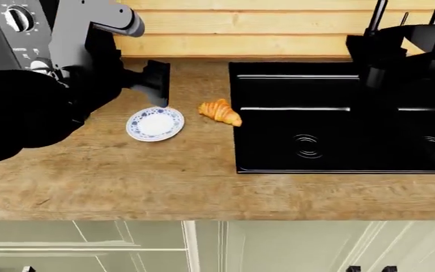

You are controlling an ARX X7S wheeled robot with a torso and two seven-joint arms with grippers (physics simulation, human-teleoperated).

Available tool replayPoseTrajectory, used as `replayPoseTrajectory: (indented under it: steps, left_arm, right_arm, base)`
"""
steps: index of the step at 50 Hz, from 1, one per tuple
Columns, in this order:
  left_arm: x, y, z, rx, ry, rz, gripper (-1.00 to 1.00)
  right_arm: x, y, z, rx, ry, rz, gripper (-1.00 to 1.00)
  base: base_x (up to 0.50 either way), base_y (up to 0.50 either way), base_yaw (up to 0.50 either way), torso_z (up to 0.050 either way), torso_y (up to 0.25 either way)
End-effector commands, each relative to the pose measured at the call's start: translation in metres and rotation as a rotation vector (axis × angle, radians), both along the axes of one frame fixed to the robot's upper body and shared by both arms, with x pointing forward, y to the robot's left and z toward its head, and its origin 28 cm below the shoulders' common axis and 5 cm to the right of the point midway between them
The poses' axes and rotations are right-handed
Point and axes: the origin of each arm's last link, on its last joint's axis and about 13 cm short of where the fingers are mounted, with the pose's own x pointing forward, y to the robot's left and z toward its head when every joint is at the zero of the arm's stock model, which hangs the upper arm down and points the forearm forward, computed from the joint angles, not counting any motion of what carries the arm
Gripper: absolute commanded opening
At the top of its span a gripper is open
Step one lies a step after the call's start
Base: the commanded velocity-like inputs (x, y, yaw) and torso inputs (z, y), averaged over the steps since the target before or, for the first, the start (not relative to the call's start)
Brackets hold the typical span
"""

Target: Place the pastries on the plates.

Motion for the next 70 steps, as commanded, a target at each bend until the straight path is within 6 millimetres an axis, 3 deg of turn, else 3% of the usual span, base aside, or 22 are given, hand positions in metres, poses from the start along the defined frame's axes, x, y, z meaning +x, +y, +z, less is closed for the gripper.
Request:
replayPoseTrajectory:
  steps: [1, 9, 22, 29, 37, 38, 39, 40, 42, 53, 70]
  left_arm:
    - [-0.006, -0.001, -0.004, -0.001, 0.001, -0.007, 1.0]
    - [-0.019, -0.005, -0.004, -0.005, 0.003, -0.034, 1.0]
    - [-0.026, 0.015, 0.004, -0.008, -0.032, 0.055, 1.0]
    - [-0.047, 0.035, 0.018, -0.089, -0.003, 0.063, 1.0]
    - [-0.077, 0.036, 0.018, -0.067, -0.025, 0.023, 1.0]
    - [-0.08, 0.038, 0.016, -0.059, -0.024, 0.038, 1.0]
    - [-0.08, 0.039, 0.016, -0.063, -0.023, 0.046, 1.0]
    - [-0.081, 0.041, 0.015, -0.063, -0.023, 0.057, 1.0]
    - [-0.083, 0.046, 0.014, -0.067, -0.021, 0.1, 1.0]
    - [-0.088, 0.069, 0.015, -0.074, -0.039, 0.278, 1.0]
    - [-0.103, 0.085, 0.011, -0.08, -0.039, 0.341, 1.0]
  right_arm:
    - [0.0, 0.0, 0.0, 0.001, -0.006, 0.009, 1.0]
    - [0.0, 0.0, 0.0, 0.006, -0.006, 0.006, 1.0]
    - [0.0, 0.0, 0.0, 0.005, -0.008, 0.005, 1.0]
    - [0.0, 0.0, 0.0, 0.01, -0.005, 0.005, 1.0]
    - [0.0, 0.0, 0.0, 0.03, 0.01, 0.012, 1.0]
    - [0.017, 0.014, -0.028, 0.051, -0.025, 0.077, 1.0]
    - [0.034, 0.018, -0.064, 0.057, 0.0, 0.058, 1.0]
    - [0.04, 0.016, -0.083, 0.035, 0.013, 0.03, 1.0]
    - [0.042, 0.014, -0.087, 0.033, 0.009, 0.031, 1.0]
    - [0.044, 0.018, -0.087, 0.009, -0.016, 0.047, 1.0]
    - [0.052, 0.022, -0.071, -0.015, -0.041, 0.071, 1.0]
  base:
    - [0.12, 0.43, 0.0, 0.0, 0.0]
    - [0.12, 0.22, 0.0, 0.0, 0.0]
    - [0.11, 0.0, 0.0, 0.0, 0.0]
    - [0.07, 0.0, 0.0, 0.0, 0.0]
    - [0.0, 0.0, 0.0, 0.0, 0.0]
    - [0.0, 0.0, 0.0, 0.0, 0.0]
    - [0.0, 0.0, 0.0, 0.0, 0.0]
    - [0.0, 0.0, 0.0, 0.0, 0.0]
    - [0.0, 0.0, 0.0, 0.0, 0.0]
    - [0.0, 0.0, 0.0, 0.0, 0.0]
    - [0.0, 0.0, 0.0, 0.0, 0.0]
